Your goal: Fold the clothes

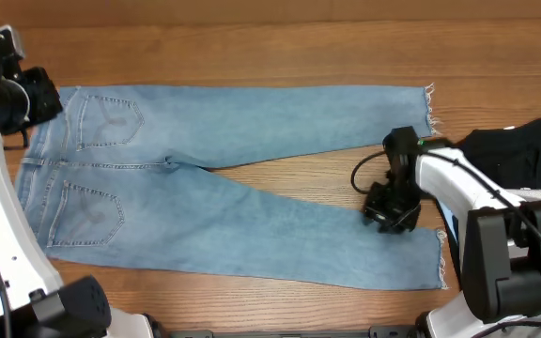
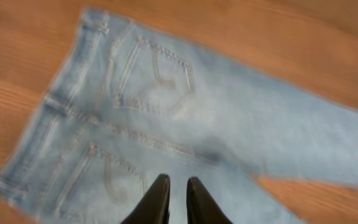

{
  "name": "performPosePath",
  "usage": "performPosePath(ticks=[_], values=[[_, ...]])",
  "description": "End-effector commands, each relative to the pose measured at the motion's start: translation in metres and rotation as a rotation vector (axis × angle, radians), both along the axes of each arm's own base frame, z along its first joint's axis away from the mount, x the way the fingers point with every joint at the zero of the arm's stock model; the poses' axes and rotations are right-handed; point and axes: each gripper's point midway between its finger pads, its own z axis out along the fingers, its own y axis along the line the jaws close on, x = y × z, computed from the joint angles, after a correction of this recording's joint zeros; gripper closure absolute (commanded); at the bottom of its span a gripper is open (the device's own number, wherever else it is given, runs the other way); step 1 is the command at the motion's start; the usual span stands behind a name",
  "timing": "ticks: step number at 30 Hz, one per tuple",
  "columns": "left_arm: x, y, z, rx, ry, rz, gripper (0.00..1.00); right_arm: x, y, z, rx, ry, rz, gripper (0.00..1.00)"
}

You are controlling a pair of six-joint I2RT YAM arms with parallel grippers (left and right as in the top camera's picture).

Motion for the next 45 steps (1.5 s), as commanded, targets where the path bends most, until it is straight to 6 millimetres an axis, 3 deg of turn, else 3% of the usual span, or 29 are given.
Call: performPosePath(ticks=[1,3,5,9,11,15,16,19,21,25,30,34,35,36,38,41,45], values=[[-0.009,0.002,-0.018,0.014,0.088,0.002,0.85,0.002,0.014,-0.022,0.084,-0.060,-0.073,0.75],[-0.019,0.020,-0.038,0.078,0.172,0.079,0.85,0.003,0.015,-0.035,0.083,-0.091,-0.142,0.80],[-0.023,0.026,-0.054,0.075,0.209,0.108,0.85,0.007,0.018,-0.038,0.096,-0.117,-0.140,0.80],[-0.033,0.039,-0.096,0.079,0.291,0.143,0.87,0.017,0.016,-0.032,0.094,-0.160,-0.072,0.70],[-0.042,0.051,-0.124,0.062,0.324,0.203,0.83,0.012,0.003,-0.024,0.032,-0.115,-0.082,0.65],[-0.082,0.083,-0.176,0.010,0.412,0.435,0.84,0.020,-0.010,0.009,0.008,-0.143,-0.059,0.60],[-0.107,0.101,-0.197,-0.044,0.431,0.578,0.79,0.030,-0.013,0.035,0.015,-0.199,-0.061,0.56],[-0.130,0.120,-0.215,-0.127,0.408,0.707,0.72,0.042,-0.019,0.073,0.021,-0.283,-0.080,0.49],[-0.151,0.138,-0.234,-0.248,0.344,0.807,0.64,0.039,-0.019,0.091,0.030,-0.314,-0.084,0.43],[-0.168,0.145,-0.275,-0.346,0.339,0.869,0.59,0.025,-0.019,0.090,0.028,-0.256,-0.102,0.40],[-0.158,0.154,-0.320,-0.365,0.347,0.844,0.58,0.019,-0.019,0.090,0.027,-0.221,-0.144,0.39],[-0.140,0.158,-0.330,-0.393,0.277,0.775,0.55,0.014,-0.019,0.089,0.024,-0.199,-0.148,0.38],[-0.139,0.158,-0.331,-0.396,0.272,0.773,0.59,0.013,-0.020,0.088,0.020,-0.191,-0.165,0.36],[-0.139,0.158,-0.330,-0.396,0.273,0.774,0.81,0.012,-0.020,0.087,0.018,-0.182,-0.184,0.36],[-0.138,0.156,-0.329,-0.408,0.268,0.771,0.95,0.012,-0.023,0.086,0.014,-0.175,-0.214,0.35],[-0.129,0.154,-0.324,-0.451,0.226,0.753,0.96,0.000,-0.053,0.073,-0.057,-0.117,-0.318,0.36],[-0.119,0.154,-0.314,-0.478,0.173,0.731,0.96,-0.045,-0.072,0.042,-0.037,0.053,-0.488,0.36]])
